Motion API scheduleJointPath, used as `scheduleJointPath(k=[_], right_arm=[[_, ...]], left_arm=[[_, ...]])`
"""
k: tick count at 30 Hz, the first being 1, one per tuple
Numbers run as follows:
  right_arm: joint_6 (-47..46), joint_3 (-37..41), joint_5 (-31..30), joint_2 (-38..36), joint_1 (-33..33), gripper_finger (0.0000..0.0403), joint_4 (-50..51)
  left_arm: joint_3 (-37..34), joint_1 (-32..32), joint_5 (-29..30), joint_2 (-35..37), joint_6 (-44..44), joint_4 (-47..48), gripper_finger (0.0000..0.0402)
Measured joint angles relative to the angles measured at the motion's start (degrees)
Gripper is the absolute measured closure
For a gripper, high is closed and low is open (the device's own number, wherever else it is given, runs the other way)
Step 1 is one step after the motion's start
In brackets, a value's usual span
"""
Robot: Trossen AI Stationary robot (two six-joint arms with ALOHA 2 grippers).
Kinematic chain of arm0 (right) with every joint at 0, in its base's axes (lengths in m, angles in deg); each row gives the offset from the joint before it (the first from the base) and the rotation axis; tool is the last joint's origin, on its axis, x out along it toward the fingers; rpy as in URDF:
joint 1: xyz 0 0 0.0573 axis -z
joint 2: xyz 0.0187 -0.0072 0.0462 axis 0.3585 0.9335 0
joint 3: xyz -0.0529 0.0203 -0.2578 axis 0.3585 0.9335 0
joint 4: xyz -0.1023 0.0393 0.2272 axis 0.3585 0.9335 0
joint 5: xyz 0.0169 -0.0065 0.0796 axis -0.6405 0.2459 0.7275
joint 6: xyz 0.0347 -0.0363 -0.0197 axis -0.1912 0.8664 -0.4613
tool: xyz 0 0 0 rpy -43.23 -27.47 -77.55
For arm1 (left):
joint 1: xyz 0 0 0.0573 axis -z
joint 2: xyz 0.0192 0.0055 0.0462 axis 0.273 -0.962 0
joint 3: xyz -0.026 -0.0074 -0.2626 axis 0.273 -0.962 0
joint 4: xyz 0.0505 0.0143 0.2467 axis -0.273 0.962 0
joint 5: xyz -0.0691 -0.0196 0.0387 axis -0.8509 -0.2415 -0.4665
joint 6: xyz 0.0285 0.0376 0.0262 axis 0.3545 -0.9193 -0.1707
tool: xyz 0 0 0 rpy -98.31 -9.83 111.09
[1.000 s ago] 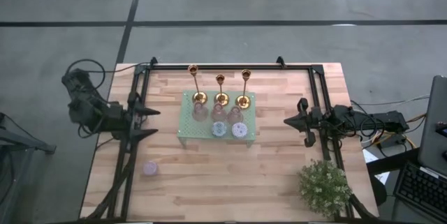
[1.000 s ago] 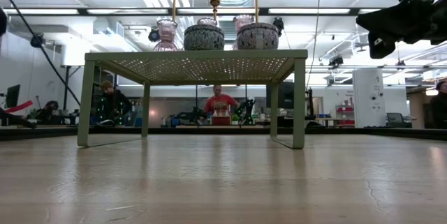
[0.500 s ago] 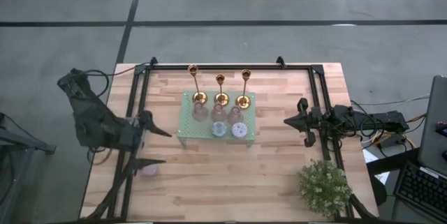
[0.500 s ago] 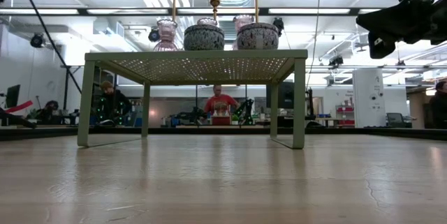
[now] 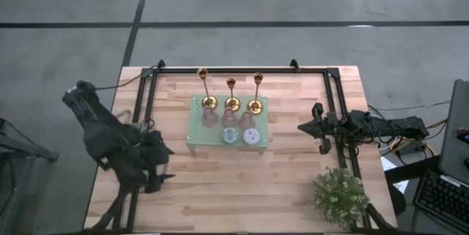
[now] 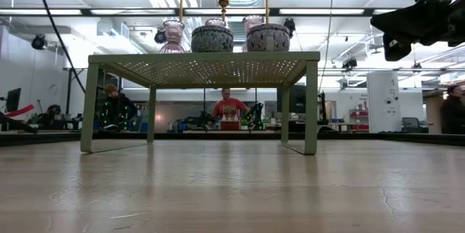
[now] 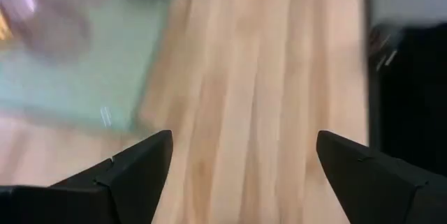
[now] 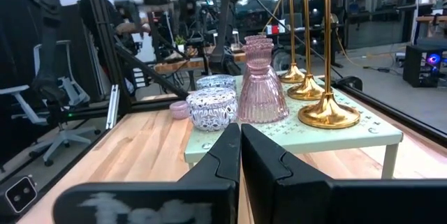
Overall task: Pick & Place candle stick holders
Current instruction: Put the pink scented candle on the shelf aligned with the other scented candles
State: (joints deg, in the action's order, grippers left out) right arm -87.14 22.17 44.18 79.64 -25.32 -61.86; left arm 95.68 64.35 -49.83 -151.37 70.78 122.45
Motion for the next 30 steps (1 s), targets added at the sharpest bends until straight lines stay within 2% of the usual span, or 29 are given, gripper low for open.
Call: scheduleJointPath(k=[5, 10, 12, 17, 24, 30], right_arm=[[0.00, 0.01, 0.02, 0.00, -0.01, 0.0394, 0.01], [0.02, 0.02, 0.02, 0.00, -0.01, 0.0394, 0.01], [0.00, 0.02, 0.02, 0.00, 0.00, 0.0394, 0.00], [0.01, 0.02, 0.02, 0.00, -0.02, 0.0394, 0.01], [0.01, 0.02, 0.02, 0.00, -0.02, 0.0394, 0.00], [0.02, 0.02, 0.02, 0.00, -0.02, 0.0394, 0.01]], left_arm=[[-2.57, 0.15, -9.75, -4.86, 11.50, 8.74, 0.0044], [-8.47, 0.78, -13.20, -7.62, 16.39, 10.09, 0.0044], [-11.17, 0.83, -16.69, -8.20, 17.92, 9.90, 0.0044], [-18.35, 1.39, -22.94, -7.52, 20.58, 5.33, 0.0044], [-27.25, 2.03, -25.49, -3.45, 23.31, -5.01, 0.0044], [-31.59, 2.71, -27.88, -0.72, 26.47, -7.79, 0.0044]])
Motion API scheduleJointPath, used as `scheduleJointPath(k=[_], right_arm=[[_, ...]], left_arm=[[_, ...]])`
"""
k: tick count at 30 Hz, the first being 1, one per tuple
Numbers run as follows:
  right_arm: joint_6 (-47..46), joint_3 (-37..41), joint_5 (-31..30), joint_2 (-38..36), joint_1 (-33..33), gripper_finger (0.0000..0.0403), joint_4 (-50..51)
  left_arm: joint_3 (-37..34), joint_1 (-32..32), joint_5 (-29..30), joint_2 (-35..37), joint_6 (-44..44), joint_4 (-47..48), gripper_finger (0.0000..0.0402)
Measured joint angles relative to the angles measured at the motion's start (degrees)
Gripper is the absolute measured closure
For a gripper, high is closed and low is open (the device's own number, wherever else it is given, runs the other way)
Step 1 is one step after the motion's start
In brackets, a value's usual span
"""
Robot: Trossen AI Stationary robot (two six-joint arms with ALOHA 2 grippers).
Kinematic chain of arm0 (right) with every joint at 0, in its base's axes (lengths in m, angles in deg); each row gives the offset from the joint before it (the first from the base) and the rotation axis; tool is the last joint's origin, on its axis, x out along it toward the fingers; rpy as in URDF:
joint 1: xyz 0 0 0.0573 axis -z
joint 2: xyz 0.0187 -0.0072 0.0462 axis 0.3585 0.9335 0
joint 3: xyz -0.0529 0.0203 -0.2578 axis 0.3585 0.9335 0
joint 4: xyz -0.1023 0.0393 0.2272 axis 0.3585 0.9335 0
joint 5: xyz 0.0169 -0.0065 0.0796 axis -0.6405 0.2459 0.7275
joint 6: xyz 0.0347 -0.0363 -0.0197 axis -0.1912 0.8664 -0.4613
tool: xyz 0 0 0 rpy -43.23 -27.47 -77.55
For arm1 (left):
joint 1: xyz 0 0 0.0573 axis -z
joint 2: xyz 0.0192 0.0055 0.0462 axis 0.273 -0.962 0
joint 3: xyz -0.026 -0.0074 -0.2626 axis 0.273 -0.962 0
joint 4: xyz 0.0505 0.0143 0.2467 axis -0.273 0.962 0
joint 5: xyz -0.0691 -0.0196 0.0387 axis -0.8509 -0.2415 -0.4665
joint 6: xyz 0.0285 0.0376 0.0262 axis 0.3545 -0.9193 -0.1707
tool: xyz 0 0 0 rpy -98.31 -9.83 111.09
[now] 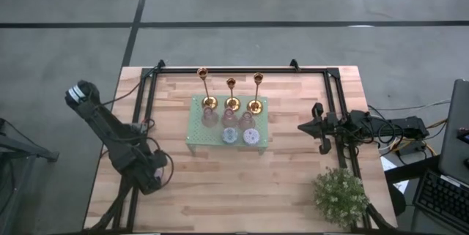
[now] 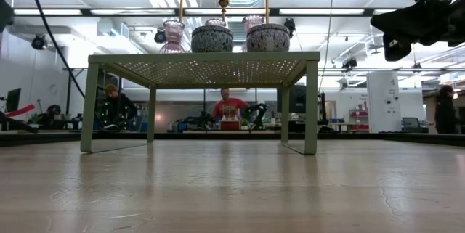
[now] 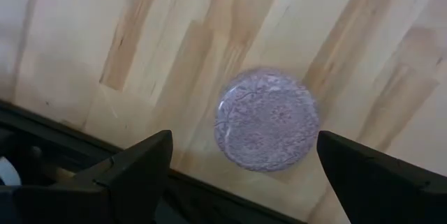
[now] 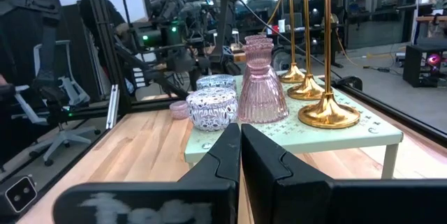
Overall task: Pick & Place candle stick holders
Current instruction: Put the pink scented candle on the shelf aligned with the other scented candles
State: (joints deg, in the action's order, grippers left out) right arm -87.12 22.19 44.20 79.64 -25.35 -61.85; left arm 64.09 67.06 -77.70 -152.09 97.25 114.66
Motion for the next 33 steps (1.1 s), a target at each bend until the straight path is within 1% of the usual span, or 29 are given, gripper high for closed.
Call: scheduleJointPath(k=[7, 12, 16, 33], right_arm=[[-0.02, 0.00, 0.00, 0.00, 0.00, 0.0394, -0.01], [-0.02, 0.00, -0.01, 0.00, 0.00, 0.0394, 0.00], [-0.01, 0.00, 0.00, 0.00, 0.00, 0.0394, -0.01], [-0.02, 0.00, 0.00, 0.00, 0.00, 0.0394, -0.01]], left_arm=[[-3.75, 0.74, -0.34, 2.34, 1.34, -5.63, 0.0044], [-6.11, 1.03, -0.33, 2.53, 2.66, -7.54, 0.0044], [-7.88, 1.09, -0.37, 2.54, 2.74, -11.39, 0.0044], [-9.02, 1.09, 0.26, 2.53, 3.14, -14.28, 0.0044]])
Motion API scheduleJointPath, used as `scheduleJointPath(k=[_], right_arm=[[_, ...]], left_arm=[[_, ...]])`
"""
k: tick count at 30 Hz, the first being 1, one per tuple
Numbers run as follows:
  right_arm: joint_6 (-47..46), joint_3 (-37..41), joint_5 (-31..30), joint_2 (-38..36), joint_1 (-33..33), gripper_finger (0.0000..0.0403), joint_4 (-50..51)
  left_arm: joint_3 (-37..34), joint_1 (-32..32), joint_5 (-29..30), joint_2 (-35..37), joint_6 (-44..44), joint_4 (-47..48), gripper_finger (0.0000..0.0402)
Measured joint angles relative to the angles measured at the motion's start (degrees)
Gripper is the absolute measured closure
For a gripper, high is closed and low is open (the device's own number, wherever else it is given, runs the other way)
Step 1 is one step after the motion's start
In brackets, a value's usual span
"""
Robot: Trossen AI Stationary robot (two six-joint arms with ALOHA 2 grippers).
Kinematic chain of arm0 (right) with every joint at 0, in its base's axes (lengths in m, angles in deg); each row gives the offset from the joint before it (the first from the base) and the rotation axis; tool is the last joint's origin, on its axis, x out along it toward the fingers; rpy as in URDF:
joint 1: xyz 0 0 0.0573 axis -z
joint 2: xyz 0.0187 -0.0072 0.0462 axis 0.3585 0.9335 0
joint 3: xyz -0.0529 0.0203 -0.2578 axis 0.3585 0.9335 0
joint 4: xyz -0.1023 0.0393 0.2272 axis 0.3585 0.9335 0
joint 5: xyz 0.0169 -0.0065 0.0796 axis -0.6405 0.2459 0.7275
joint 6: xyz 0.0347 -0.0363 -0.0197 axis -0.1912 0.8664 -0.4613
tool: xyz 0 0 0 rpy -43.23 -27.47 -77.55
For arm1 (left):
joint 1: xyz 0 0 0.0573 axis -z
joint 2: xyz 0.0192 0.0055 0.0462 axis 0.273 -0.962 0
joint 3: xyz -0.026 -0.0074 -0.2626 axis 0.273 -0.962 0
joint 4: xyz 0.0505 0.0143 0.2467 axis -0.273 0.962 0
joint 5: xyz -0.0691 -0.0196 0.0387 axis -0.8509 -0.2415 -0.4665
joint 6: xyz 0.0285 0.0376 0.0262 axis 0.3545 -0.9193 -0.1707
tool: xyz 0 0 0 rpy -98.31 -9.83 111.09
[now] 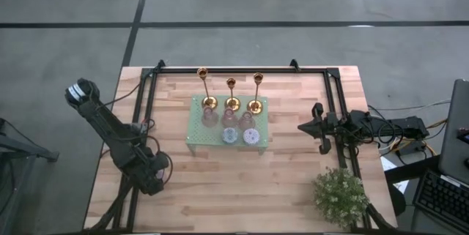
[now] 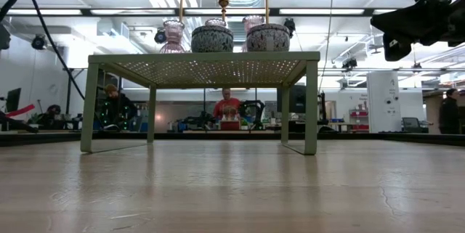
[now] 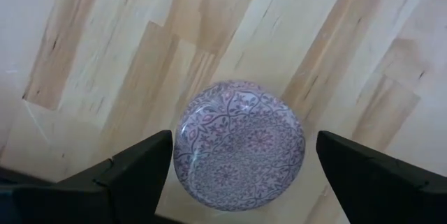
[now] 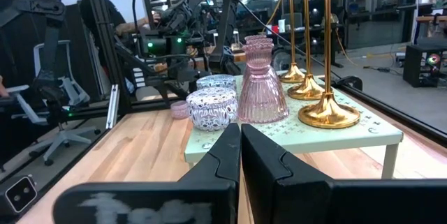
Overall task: Pick & Place candle stick holders
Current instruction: Put the pink scented candle on the shelf aligned with the other scented candles
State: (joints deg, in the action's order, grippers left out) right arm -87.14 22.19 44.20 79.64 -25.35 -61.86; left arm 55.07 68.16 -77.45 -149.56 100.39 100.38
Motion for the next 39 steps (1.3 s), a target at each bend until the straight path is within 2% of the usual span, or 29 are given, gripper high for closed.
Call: scheduleJointPath(k=[6, 11, 17, 24, 28, 35, 39], right_arm=[[0.00, 0.00, 0.00, 0.00, 0.00, 0.0394, 0.00], [0.00, 0.00, 0.00, 0.00, 0.00, 0.0394, 0.00], [0.00, 0.00, 0.00, 0.00, 0.00, 0.0394, 0.01], [0.00, 0.00, 0.00, 0.00, 0.00, 0.0394, 0.01], [0.00, 0.00, 0.00, 0.00, 0.00, 0.0394, 0.01], [0.00, 0.00, 0.00, 0.00, 0.00, 0.0394, 0.02], [0.00, 0.00, 0.00, 0.00, 0.00, 0.0394, 0.00]], left_arm=[[-0.27, 0.00, 0.09, 0.00, 0.10, -0.20, 0.0044], [-3.62, 0.02, -0.94, 0.00, 3.49, -0.80, 0.0044], [-7.16, 0.02, -2.85, 0.11, 4.14, -7.23, 0.0044], [-6.82, 0.02, -2.60, 0.00, 2.73, -7.23, 0.0045], [-6.86, 0.02, -2.18, 0.00, 2.76, -7.01, 0.0056], [-6.95, 0.02, -1.54, 0.02, 2.73, -6.76, 0.0100], [-6.95, 0.02, -1.09, 0.02, 2.61, -6.82, 0.0098]])
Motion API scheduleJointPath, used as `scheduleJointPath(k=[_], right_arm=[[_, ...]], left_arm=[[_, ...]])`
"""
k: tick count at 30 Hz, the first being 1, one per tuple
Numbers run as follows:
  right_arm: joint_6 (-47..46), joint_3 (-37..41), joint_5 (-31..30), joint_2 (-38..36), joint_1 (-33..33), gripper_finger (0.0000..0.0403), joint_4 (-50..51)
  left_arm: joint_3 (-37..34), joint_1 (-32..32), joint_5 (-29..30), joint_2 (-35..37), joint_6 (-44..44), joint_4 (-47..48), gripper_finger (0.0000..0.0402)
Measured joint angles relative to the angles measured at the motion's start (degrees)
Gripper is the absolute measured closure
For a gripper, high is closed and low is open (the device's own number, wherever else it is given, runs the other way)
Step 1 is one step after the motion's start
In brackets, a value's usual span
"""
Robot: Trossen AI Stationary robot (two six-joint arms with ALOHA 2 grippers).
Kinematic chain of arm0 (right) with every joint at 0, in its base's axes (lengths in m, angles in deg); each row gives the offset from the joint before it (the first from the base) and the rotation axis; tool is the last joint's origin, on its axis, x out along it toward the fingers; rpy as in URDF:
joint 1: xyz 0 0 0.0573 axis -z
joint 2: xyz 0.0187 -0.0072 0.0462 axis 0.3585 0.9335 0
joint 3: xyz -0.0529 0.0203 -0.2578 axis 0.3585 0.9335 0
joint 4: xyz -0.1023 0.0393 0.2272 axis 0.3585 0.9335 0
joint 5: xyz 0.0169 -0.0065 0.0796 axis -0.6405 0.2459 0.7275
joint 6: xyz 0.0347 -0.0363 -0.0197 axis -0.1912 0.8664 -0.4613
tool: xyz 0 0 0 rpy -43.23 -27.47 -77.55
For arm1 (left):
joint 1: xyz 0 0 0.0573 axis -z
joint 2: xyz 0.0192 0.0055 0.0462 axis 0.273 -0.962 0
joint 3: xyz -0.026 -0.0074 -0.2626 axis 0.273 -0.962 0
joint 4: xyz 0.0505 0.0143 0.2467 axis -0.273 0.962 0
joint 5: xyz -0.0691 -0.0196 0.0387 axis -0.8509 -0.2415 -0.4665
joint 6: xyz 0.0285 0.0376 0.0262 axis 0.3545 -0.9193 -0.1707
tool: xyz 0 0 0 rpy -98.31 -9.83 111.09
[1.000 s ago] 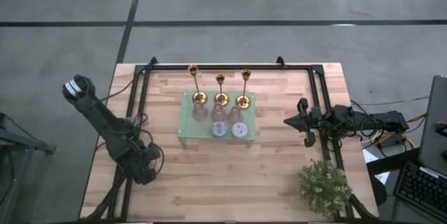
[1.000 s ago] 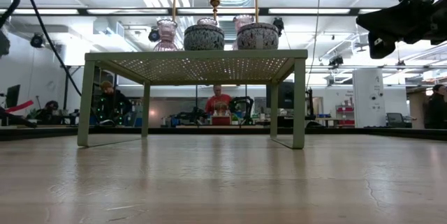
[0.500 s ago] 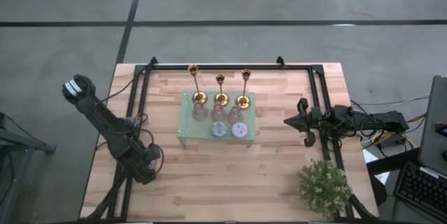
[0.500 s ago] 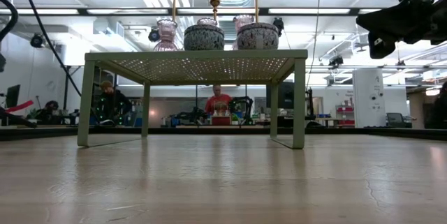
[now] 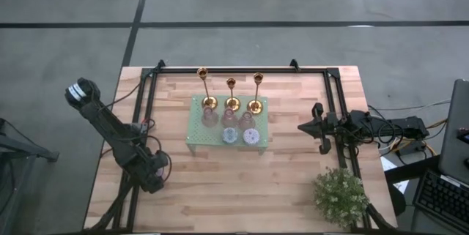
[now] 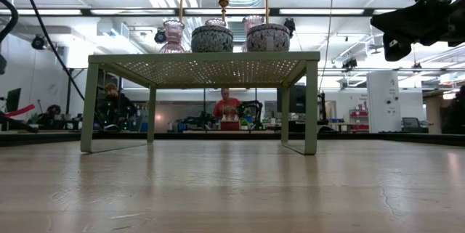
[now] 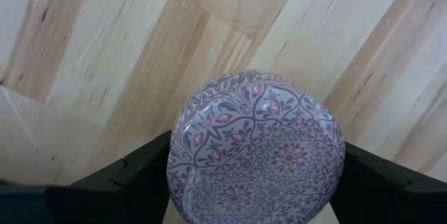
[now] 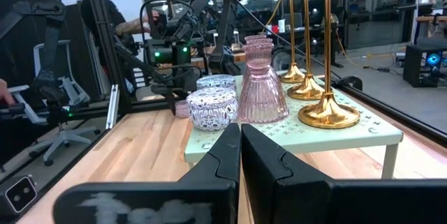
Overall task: Pick & Place candle stick holders
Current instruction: Put the pink scented candle on the shelf aligned with the other scented candles
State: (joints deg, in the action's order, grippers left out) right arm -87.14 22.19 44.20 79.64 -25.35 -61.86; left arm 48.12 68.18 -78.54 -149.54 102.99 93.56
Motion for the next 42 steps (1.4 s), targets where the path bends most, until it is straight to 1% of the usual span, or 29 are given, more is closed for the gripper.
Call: scheduleJointPath(k=[4, 10, 17, 22, 26, 31, 37, 42], right_arm=[[0.01, 0.00, 0.00, 0.00, 0.00, 0.0394, 0.01], [0.00, 0.00, 0.00, 0.00, 0.00, 0.0394, 0.00], [0.00, 0.00, 0.00, 0.00, 0.00, 0.0394, 0.00], [0.00, 0.00, 0.00, 0.00, 0.00, 0.0394, 0.01], [0.00, 0.00, 0.00, -0.02, 0.00, 0.0394, 0.00], [0.00, 0.00, -0.01, -0.02, 0.00, 0.0394, 0.01], [0.01, 0.00, 0.00, -0.02, 0.00, 0.0394, 0.02], [0.01, 0.00, 0.00, 0.00, 0.00, 0.0394, 0.00]], left_arm=[[0.00, -0.02, 0.38, 0.00, -0.23, -0.05, 0.0086], [1.32, -0.59, 1.78, 0.99, -2.06, 0.76, 0.0095], [4.67, -3.46, 1.12, 3.81, -4.88, 6.69, 0.0092], [9.80, -7.73, 1.25, 5.82, -9.72, 12.76, 0.0092], [15.02, -13.40, 2.20, 6.43, -17.42, 15.34, 0.0092], [23.41, -23.16, 2.61, 4.66, -30.89, 15.68, 0.0092], [32.24, -34.09, 1.97, -0.43, -46.22, 17.62, 0.0092], [39.43, -40.77, 1.76, -6.81, -56.97, 18.78, 0.0092]])
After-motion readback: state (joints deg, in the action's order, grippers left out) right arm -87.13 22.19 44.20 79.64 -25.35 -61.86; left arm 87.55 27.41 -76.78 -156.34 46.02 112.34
